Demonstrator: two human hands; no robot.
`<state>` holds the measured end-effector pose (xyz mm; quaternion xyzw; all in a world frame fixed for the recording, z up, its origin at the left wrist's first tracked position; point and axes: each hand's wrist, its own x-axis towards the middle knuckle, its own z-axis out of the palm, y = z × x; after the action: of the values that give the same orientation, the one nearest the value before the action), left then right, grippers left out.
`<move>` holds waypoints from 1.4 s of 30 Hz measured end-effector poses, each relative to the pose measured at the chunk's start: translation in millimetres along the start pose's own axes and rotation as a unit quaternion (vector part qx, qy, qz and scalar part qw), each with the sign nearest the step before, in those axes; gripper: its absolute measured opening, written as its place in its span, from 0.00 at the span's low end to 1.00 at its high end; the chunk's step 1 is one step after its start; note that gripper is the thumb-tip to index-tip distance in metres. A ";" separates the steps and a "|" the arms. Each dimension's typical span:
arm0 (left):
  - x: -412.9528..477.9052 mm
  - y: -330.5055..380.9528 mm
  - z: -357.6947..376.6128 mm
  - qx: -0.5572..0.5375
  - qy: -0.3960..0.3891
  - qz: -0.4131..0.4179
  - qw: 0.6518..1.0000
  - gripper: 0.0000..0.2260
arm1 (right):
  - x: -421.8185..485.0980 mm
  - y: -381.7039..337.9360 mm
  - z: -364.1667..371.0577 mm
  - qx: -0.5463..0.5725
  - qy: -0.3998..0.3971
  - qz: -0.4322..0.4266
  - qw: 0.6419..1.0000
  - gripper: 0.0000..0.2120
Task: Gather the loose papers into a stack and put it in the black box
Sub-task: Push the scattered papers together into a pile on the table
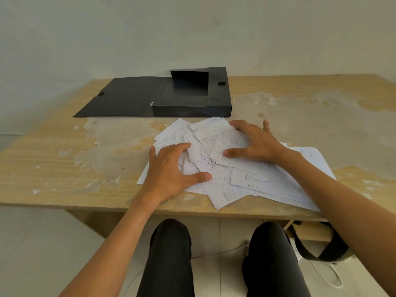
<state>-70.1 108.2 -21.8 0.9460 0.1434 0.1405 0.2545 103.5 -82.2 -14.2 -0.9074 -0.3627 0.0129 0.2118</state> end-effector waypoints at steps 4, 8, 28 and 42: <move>-1.4 -0.1 -0.8 -0.022 0.005 0.001 1.000 0.39 | 2.2 2.0 0.4 0.020 0.008 -0.017 1.000 0.39; -1.1 1.2 -0.4 -0.039 0.016 0.005 0.999 0.37 | 0.7 2.6 1.9 0.032 0.010 -0.036 0.999 0.38; -1.9 2.9 -0.5 -0.057 -0.013 0.013 0.998 0.30 | 19.6 -9.3 7.2 0.003 0.007 -0.005 1.000 0.34; -3.7 4.4 -2.2 -0.047 0.015 0.039 0.998 0.22 | 16.1 -20.2 -0.4 0.015 0.010 -0.057 0.998 0.33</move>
<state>-73.4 104.2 -18.3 0.9359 0.1029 0.1707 0.2906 102.2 -58.6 -3.9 -0.8822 -0.4115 -0.0030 0.2291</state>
